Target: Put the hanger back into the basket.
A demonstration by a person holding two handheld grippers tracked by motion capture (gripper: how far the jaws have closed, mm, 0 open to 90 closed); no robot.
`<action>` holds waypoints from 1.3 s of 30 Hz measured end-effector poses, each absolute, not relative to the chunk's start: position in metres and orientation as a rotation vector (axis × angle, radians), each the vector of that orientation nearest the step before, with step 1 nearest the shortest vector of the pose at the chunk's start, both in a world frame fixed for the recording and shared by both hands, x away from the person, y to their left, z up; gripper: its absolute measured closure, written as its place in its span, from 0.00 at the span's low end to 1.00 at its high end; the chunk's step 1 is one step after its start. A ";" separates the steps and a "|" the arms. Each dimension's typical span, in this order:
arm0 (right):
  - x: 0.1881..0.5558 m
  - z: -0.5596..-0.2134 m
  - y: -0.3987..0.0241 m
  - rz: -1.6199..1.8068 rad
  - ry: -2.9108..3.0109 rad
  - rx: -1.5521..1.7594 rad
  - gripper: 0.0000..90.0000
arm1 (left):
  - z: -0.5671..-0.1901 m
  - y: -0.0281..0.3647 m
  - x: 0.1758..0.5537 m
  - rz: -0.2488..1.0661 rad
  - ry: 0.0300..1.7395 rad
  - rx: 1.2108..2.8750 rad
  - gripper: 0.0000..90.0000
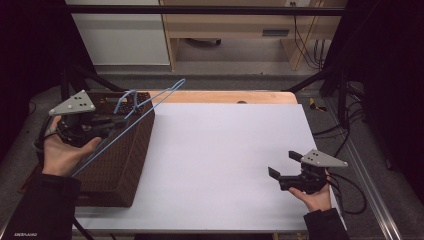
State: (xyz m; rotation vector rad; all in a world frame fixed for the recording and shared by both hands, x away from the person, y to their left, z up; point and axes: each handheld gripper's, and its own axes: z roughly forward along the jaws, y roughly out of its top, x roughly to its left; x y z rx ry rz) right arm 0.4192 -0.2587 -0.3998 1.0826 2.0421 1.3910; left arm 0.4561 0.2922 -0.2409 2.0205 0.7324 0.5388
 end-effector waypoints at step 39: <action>0.420 -0.401 -0.256 1.374 2.053 1.080 0.07 | -0.281 0.395 0.481 0.580 0.919 2.010 0.97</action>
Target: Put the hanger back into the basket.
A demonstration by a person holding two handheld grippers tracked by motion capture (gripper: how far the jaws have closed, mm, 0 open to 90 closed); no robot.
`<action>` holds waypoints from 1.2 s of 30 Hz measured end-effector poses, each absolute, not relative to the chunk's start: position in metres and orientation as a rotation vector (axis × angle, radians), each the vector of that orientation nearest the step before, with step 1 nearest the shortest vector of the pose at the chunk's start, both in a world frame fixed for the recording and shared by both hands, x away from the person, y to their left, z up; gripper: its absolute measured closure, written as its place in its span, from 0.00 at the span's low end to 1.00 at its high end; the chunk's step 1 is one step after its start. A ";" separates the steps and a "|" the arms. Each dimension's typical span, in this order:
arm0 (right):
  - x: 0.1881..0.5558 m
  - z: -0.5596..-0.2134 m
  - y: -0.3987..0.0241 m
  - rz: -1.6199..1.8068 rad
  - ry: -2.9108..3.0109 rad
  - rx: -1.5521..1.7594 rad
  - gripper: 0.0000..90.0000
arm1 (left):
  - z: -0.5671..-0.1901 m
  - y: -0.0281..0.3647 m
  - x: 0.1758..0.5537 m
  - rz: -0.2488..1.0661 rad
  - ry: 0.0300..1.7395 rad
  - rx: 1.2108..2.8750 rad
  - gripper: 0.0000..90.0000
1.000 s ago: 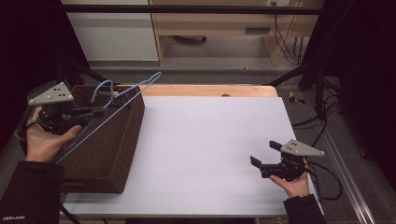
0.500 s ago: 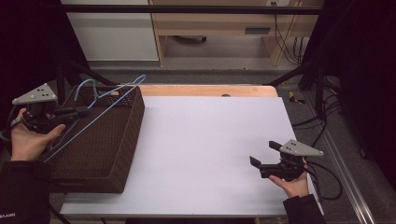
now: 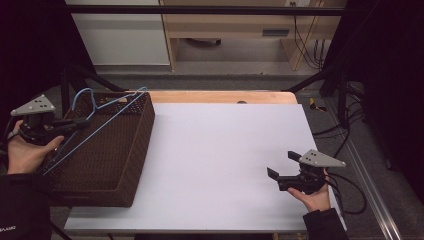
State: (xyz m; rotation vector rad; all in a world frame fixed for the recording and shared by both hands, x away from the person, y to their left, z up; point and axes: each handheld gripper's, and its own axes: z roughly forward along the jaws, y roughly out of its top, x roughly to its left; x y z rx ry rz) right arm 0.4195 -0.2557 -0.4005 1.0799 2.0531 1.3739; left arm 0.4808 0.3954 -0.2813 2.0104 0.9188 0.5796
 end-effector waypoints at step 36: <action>0.420 -0.401 -0.255 1.373 2.056 1.075 0.06 | -0.370 0.386 0.500 0.495 1.039 2.191 0.93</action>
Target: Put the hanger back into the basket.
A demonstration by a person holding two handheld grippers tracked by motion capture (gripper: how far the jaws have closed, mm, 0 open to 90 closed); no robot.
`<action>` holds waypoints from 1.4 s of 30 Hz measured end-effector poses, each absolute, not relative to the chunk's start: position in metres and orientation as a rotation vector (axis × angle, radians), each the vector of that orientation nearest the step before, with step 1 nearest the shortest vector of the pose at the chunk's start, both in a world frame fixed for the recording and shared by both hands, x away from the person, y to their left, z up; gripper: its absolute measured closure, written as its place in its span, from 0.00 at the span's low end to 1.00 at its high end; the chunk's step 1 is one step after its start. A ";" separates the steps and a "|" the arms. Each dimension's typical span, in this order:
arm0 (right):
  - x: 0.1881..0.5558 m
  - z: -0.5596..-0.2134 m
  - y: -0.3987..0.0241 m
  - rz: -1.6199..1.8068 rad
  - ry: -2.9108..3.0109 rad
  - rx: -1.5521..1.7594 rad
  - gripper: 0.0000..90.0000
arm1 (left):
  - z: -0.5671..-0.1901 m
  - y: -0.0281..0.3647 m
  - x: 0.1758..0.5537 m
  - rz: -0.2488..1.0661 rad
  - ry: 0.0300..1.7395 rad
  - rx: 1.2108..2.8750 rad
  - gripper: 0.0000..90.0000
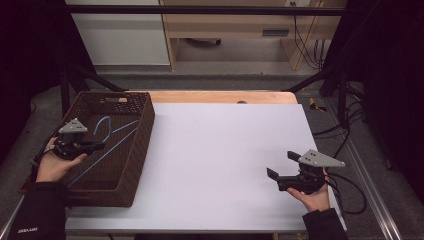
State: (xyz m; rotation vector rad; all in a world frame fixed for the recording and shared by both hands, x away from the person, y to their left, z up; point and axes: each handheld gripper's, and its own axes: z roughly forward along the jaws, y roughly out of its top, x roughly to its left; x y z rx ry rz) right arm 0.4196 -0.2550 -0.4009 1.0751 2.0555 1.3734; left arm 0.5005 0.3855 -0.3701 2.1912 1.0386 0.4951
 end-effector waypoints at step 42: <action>0.411 -0.391 -0.258 1.435 2.002 1.048 0.05 | -0.358 0.260 0.405 0.544 0.799 1.818 0.17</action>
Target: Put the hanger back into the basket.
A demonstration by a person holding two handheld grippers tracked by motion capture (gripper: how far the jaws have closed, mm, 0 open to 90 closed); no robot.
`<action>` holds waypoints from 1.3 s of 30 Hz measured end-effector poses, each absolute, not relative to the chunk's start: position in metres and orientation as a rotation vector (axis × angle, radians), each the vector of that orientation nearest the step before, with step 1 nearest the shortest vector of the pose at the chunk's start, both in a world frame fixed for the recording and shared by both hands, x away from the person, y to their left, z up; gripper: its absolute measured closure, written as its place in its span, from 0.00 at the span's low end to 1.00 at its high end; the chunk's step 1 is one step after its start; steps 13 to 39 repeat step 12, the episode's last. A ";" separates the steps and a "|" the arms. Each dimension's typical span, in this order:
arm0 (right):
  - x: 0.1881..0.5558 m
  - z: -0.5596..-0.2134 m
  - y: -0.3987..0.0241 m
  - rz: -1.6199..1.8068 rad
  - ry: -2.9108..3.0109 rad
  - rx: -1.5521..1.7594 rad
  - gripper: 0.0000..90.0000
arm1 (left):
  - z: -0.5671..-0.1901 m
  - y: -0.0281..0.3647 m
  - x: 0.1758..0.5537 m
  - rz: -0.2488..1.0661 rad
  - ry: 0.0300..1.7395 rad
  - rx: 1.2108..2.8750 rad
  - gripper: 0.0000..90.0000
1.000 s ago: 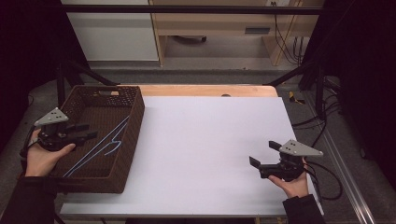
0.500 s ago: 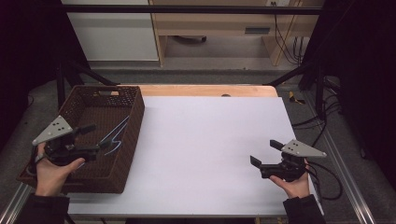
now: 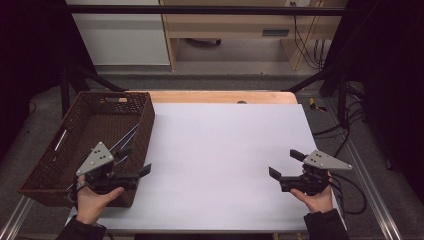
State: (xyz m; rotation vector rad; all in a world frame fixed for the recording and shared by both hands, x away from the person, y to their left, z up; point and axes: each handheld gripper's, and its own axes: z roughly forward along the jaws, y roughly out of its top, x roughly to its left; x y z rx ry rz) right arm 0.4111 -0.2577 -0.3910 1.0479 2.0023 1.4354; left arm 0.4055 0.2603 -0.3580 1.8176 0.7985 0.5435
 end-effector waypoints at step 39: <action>0.409 -0.391 -0.261 1.443 1.988 1.054 0.05 | -0.378 0.259 0.409 0.510 0.818 1.820 0.18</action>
